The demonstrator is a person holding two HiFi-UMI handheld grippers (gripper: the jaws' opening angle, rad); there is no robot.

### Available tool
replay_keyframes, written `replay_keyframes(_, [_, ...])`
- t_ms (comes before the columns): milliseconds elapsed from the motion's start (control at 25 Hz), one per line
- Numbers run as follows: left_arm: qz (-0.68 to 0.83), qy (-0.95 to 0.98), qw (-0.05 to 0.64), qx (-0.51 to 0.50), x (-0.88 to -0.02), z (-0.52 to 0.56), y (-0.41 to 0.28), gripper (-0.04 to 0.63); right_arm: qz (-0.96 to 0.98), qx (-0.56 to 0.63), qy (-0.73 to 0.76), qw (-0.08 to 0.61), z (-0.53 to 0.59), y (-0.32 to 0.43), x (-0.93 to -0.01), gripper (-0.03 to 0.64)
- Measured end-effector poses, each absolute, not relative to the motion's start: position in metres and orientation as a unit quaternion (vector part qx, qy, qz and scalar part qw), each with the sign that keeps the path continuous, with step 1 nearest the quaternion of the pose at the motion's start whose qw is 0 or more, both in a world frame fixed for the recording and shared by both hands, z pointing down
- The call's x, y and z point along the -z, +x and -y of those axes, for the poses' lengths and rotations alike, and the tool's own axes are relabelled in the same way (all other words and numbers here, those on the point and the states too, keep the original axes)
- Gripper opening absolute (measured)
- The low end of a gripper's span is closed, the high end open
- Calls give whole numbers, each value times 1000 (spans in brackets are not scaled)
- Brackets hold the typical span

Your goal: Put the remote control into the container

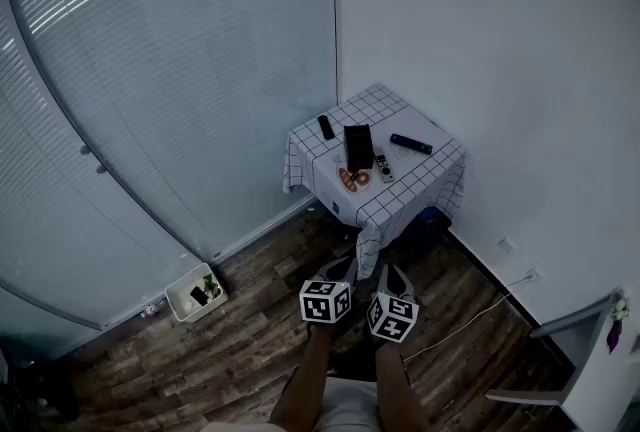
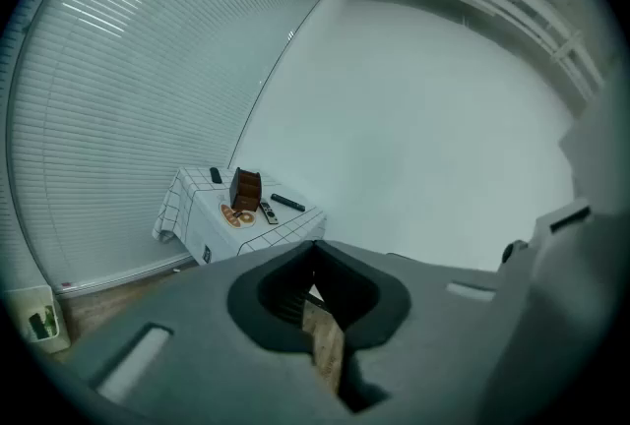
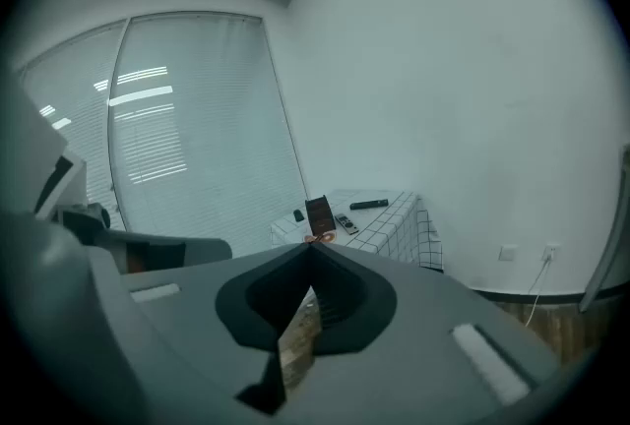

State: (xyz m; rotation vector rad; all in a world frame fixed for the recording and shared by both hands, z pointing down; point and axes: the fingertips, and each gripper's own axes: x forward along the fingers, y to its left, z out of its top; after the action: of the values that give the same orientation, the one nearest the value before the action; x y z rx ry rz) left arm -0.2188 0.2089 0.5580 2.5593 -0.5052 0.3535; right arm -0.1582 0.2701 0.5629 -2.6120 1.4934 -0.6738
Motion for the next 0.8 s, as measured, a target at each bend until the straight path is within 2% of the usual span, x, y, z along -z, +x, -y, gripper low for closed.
replay_keyframes(360, [121,956,197,-182,-553,-224,-150,0,-522,186,-832,9,-251,-100,-535,2])
replay_keyframes(680, [213,946,165,-179,-552,-209,-116,0,-557,168,-812,40,-258,-51,-527,2])
replay_keyframes(800, [237,941,155,-186,-557,-205,-112,0,-571,178,-801,31,-258,-36,-536,2])
